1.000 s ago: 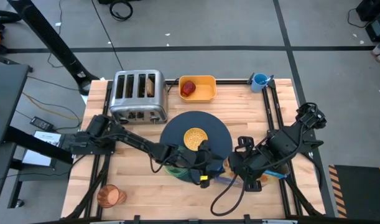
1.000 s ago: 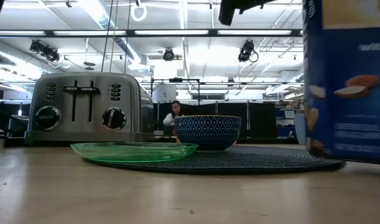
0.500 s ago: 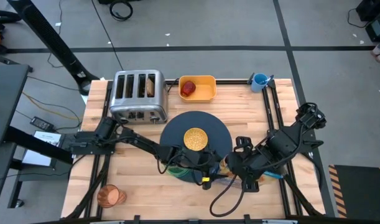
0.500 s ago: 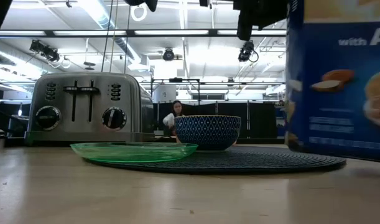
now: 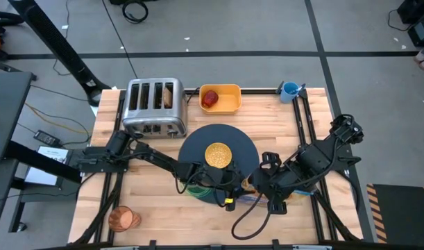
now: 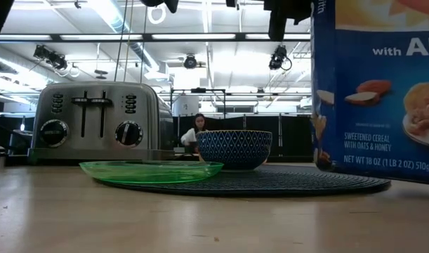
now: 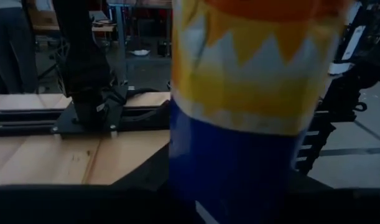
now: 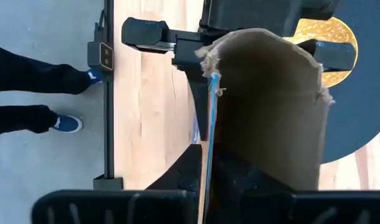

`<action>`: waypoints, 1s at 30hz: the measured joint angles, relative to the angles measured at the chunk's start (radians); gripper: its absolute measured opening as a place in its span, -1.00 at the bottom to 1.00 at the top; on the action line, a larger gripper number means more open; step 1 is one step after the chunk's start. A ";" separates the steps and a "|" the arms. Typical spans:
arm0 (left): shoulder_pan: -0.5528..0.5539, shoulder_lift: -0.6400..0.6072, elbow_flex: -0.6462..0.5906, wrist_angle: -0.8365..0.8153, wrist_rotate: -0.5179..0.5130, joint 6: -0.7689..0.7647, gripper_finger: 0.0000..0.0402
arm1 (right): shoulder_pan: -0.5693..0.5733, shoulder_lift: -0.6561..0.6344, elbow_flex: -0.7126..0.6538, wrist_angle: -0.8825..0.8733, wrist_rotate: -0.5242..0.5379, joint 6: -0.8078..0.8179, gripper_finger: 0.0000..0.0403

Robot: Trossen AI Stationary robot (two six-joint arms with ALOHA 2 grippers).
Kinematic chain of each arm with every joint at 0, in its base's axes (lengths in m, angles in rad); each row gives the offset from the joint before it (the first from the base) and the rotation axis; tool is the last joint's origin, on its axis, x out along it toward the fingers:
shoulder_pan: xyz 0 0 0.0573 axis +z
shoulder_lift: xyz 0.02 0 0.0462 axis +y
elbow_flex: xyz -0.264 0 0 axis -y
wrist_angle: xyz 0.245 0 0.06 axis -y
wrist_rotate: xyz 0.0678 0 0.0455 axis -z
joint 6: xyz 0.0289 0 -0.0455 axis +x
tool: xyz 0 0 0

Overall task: Arrange a breakfast setting
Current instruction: Pour the cereal from the blue cereal box into the yellow bowl

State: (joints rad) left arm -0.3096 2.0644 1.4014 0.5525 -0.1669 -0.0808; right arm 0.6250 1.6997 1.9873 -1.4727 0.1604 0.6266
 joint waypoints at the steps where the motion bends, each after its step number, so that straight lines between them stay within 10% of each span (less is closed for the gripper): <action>1: 0.000 -0.001 0.000 0.001 0.000 0.009 -0.37 | 0.000 0.000 0.000 0.000 -0.009 0.007 -0.75; 11: 0.007 -0.050 -0.001 -0.018 0.005 0.026 -0.71 | 0.002 -0.033 0.103 -0.010 -0.014 0.100 -0.36; 30: 0.016 -0.238 -0.001 -0.070 0.007 -0.027 -0.98 | 0.284 -0.318 0.177 -0.010 0.692 0.170 -0.34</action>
State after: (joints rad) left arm -0.2935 1.8262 1.4002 0.4828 -0.1600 -0.1078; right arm 0.9089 1.3817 2.1638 -1.4830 0.8525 0.7966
